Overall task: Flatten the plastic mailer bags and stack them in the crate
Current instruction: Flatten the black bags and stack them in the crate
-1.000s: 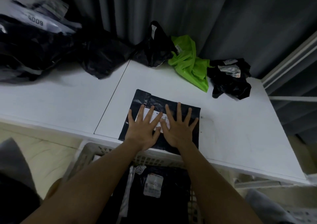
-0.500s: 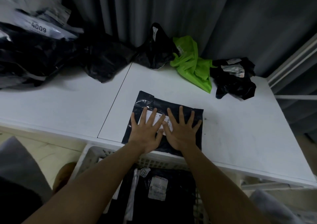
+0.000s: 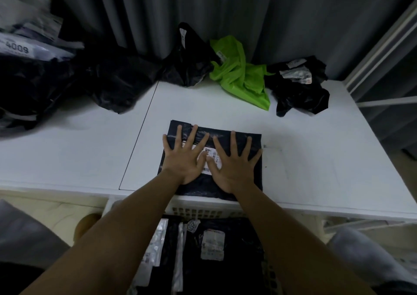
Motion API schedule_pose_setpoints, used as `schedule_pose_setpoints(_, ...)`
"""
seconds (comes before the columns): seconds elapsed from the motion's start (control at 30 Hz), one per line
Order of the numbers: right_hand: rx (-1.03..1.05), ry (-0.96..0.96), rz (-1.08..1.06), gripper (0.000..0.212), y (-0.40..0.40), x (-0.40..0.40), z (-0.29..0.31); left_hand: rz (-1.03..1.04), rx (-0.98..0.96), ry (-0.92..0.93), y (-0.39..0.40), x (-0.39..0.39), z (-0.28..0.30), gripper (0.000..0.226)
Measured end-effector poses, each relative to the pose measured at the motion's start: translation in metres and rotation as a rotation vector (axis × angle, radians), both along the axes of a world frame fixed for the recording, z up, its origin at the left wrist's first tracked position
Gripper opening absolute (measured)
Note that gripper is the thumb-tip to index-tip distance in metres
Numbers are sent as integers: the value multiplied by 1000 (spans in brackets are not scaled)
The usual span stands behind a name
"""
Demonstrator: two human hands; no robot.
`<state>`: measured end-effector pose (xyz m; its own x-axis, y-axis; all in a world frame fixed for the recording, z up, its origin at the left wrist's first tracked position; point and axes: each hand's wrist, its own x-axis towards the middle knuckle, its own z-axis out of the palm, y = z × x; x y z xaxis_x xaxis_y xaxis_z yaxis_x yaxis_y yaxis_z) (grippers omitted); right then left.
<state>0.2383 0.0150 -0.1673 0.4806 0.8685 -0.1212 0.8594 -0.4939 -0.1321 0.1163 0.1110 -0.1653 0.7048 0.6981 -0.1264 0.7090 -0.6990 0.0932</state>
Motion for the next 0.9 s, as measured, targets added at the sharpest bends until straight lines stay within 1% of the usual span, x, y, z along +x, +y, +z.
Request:
schedule_pose_setpoints(0.3, -26, 24, -6, 65, 0, 1, -1, 0, -24, 9, 2, 2, -1, 55)
schedule_pose_setpoints(0.67, -23, 0, -3, 65, 2, 4, -5, 1, -18, -14, 2, 2, -3, 56)
schedule_pose_setpoints(0.9, -9, -2, -11, 67, 0, 1, -4, 3, -11, -69, 0, -1, -4, 55)
